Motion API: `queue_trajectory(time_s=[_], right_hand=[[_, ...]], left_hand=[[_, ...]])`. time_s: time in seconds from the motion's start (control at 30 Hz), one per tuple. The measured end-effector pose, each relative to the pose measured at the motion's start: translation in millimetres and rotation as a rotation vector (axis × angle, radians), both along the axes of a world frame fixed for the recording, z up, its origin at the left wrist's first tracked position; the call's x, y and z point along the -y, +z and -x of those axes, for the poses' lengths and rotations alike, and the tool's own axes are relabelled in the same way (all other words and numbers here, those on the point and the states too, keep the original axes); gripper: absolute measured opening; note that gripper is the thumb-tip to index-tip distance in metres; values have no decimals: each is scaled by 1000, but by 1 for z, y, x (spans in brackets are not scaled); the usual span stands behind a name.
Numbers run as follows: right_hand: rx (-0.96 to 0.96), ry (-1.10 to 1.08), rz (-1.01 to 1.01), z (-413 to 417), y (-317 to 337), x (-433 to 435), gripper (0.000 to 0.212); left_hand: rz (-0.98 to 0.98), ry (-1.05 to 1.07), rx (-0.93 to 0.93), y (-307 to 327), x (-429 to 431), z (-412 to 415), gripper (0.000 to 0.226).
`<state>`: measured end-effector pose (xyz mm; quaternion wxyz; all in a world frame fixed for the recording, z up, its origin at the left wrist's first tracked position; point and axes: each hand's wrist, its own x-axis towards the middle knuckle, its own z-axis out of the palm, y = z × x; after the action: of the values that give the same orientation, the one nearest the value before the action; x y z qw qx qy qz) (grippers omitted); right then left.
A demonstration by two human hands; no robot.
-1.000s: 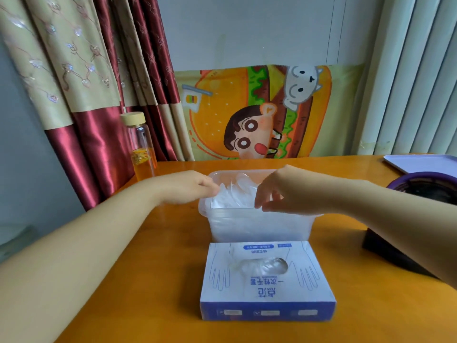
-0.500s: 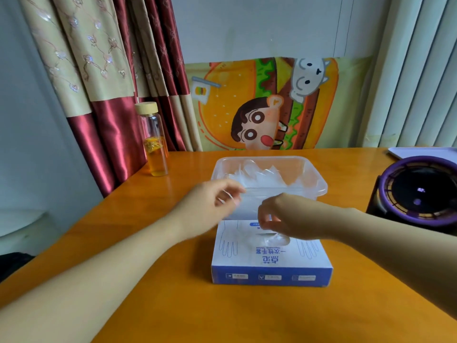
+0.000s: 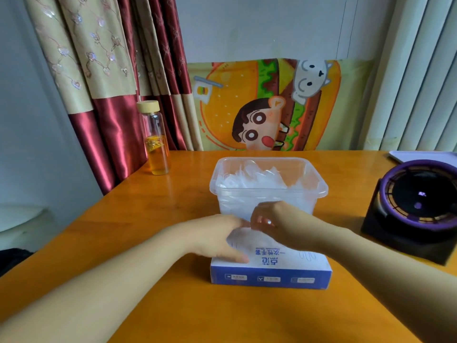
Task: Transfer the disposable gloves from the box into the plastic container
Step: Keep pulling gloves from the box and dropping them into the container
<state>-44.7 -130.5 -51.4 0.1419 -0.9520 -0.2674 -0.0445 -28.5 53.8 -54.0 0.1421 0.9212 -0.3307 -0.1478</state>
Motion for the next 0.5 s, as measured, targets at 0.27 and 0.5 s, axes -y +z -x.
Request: queue_trajectory(time_s=[0.27, 0.5], right_hand=[[318, -17, -361, 9, 54, -4, 9], [86, -204, -685, 0, 61, 11, 17]], left_hand=[[28, 36, -39, -8, -2, -3, 72], [630, 217, -98, 30, 2, -3, 116]])
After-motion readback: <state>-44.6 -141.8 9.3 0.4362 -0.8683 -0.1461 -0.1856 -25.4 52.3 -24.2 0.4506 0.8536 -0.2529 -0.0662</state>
